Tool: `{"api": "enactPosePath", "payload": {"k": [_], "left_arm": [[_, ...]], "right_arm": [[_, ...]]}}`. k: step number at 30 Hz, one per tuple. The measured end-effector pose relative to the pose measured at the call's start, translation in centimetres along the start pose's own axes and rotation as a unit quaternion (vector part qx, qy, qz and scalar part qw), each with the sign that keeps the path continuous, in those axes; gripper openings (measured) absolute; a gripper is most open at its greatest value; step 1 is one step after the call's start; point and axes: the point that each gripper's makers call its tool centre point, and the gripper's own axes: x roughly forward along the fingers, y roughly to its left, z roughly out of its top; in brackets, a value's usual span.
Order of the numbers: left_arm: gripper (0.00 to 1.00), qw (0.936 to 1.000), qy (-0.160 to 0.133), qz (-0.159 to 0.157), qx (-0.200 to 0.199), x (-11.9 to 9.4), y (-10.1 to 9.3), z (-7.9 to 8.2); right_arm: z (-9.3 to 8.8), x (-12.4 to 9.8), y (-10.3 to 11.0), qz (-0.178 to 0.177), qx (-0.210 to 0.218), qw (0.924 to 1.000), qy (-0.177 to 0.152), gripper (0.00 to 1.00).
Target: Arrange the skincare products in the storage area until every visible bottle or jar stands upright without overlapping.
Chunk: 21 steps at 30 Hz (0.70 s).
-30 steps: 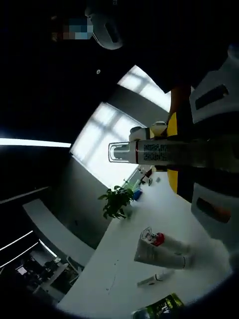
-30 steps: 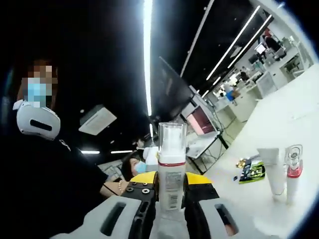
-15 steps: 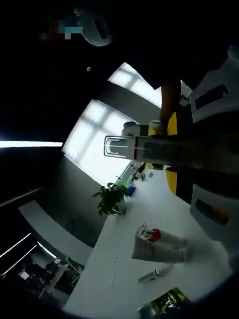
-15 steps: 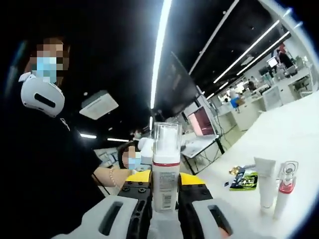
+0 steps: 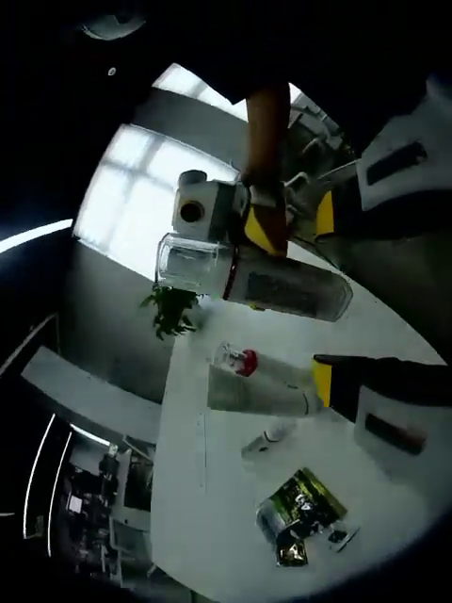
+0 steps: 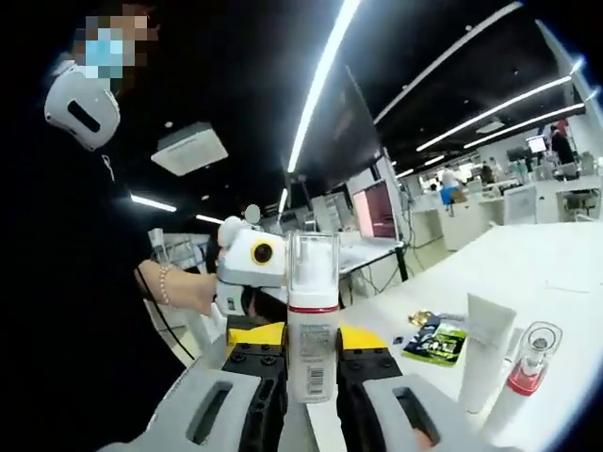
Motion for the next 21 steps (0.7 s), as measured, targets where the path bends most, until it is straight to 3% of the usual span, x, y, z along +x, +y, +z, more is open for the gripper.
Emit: {"api": "enactPosePath", "payload": {"k": [4,9,14,17,21], "left_arm": [[0.54,0.9994,-0.007,0.031,0.009,-0.7,1.3,-0.6],[0.65,0.9956,0.017,0.084,0.038,-1.6,3.0,-1.8],[0.82,0.9932,0.013,0.108,0.04,-2.2,3.9,-2.5],[0.84,0.9928,0.002,0.117,0.027,-2.6,4.0,-2.4],[0.88,0.9909,0.01,0.131,0.03,-2.8,4.3,-2.9]], "right_arm": [[-0.8,0.0,-0.7,-0.003,-0.007,1.0,0.006,0.08],[-1.6,-0.2,-1.7,-0.011,-0.009,0.9998,0.011,0.08],[-2.3,-0.3,-2.7,-0.018,-0.013,0.9996,0.016,0.08],[-2.7,-0.4,-3.4,-0.023,-0.018,0.9994,0.02,0.08],[-3.2,-0.4,-4.2,-0.027,-0.023,0.999,0.025,0.08]]}}
